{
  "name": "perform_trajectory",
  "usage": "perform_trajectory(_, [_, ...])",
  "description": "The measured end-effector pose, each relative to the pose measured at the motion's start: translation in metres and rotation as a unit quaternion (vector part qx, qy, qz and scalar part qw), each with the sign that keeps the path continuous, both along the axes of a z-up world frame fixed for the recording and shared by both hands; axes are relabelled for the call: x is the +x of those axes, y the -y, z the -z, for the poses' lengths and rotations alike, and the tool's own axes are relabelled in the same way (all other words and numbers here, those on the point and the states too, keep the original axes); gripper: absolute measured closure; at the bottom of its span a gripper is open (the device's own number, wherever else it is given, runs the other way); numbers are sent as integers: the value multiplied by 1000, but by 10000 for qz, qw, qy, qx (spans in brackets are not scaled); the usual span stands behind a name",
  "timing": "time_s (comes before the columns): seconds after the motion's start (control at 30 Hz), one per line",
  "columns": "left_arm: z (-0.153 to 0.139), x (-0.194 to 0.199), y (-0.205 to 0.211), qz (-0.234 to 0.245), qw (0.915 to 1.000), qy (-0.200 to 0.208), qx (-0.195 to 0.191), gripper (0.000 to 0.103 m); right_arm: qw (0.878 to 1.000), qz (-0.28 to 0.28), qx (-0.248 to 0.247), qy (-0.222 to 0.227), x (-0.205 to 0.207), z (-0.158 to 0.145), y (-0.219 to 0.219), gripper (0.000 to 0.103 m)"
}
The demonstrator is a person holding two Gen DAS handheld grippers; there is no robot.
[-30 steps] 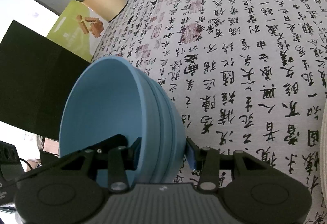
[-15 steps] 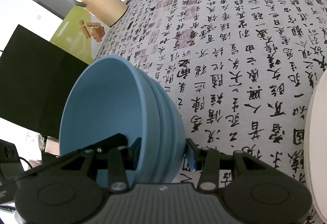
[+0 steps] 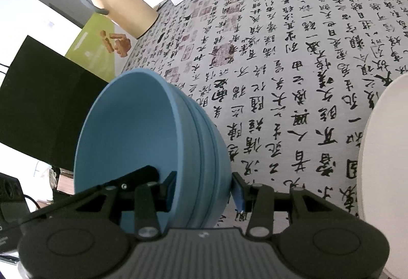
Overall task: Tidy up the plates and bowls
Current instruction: 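Carry the blue bowl stack with both grippers toward the cream plate stack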
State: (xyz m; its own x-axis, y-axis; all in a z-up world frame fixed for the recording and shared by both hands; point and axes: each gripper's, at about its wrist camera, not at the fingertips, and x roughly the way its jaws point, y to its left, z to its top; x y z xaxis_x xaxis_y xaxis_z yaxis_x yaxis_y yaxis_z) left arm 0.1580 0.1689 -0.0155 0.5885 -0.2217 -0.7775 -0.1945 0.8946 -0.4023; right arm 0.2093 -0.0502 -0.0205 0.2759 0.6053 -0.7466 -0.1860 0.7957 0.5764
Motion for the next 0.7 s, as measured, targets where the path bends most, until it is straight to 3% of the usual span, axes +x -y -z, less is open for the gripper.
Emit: perform_trajectory(0.7, [-9,-3,34,103,9998,130,99,56,9999,118,60,105,-8,-8,35,60])
